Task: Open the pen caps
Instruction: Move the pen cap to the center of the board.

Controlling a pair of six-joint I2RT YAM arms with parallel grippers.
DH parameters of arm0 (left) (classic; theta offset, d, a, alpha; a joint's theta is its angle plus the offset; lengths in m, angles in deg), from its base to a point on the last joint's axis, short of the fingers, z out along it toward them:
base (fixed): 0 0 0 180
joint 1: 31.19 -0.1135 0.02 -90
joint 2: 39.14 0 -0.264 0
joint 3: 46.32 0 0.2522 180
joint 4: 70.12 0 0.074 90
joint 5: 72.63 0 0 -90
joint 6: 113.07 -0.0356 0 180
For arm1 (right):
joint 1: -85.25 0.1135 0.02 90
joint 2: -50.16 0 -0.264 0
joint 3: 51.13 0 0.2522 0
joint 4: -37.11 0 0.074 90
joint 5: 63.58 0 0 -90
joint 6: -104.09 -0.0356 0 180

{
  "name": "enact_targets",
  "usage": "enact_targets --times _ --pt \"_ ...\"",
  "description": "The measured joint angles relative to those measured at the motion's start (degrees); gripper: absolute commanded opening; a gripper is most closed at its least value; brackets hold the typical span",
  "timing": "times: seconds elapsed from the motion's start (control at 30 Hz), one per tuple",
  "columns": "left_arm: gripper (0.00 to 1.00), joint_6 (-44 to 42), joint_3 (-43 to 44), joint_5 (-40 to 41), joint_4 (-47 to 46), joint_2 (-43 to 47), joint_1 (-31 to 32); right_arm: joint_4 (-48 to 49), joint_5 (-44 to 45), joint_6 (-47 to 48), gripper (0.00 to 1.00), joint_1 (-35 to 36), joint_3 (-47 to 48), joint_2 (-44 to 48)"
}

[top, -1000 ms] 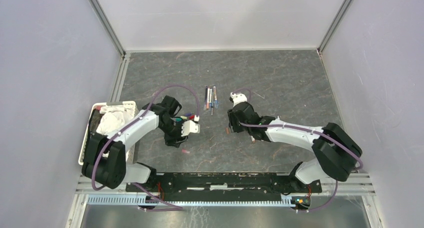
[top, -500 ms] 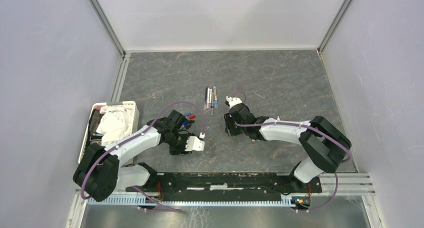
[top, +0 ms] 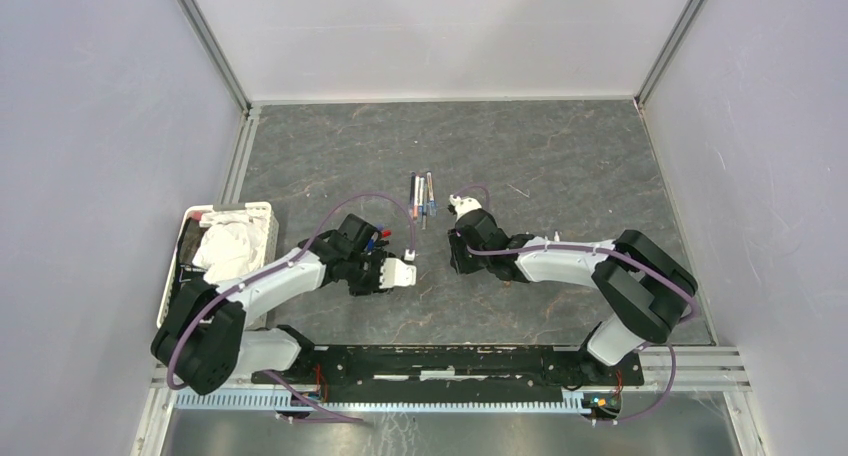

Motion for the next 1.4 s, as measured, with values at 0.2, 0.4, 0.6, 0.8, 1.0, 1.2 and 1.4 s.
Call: enact_targets --times 0.2,0.4,0.6,0.8,1.0,1.2,1.4 --pt "0.43 5.99 1.70 0.42 -4.61 -3.50 -0.13 1.97 -0.04 -0.42 0.16 0.04 0.26 -1.20" --pt "0.40 13.27 3.67 0.09 -8.41 -6.71 -3.58 5.11 -1.90 -1.90 0.11 1.05 1.92 -4.02" --pt "0.40 17.07 9.27 -4.35 -7.85 -7.54 -11.87 8.76 -5.05 -3.41 0.10 2.16 4.33 -7.76" --pt "0.41 17.11 15.21 -11.04 -3.17 -6.21 -18.18 12.28 -9.27 -5.62 0.10 3.89 8.48 -12.87" --pt "0.42 17.00 17.55 -15.45 2.56 -4.98 -22.27 12.59 -12.04 -8.04 0.16 6.73 13.60 -17.40" --pt "0.42 16.65 18.25 -17.77 5.40 -4.98 -25.92 10.75 -11.93 -9.53 0.29 7.21 16.92 -19.30" --pt "0.43 14.51 18.25 -18.18 7.08 -4.98 -27.32 9.49 -11.45 -9.90 0.45 6.99 19.96 -20.76"
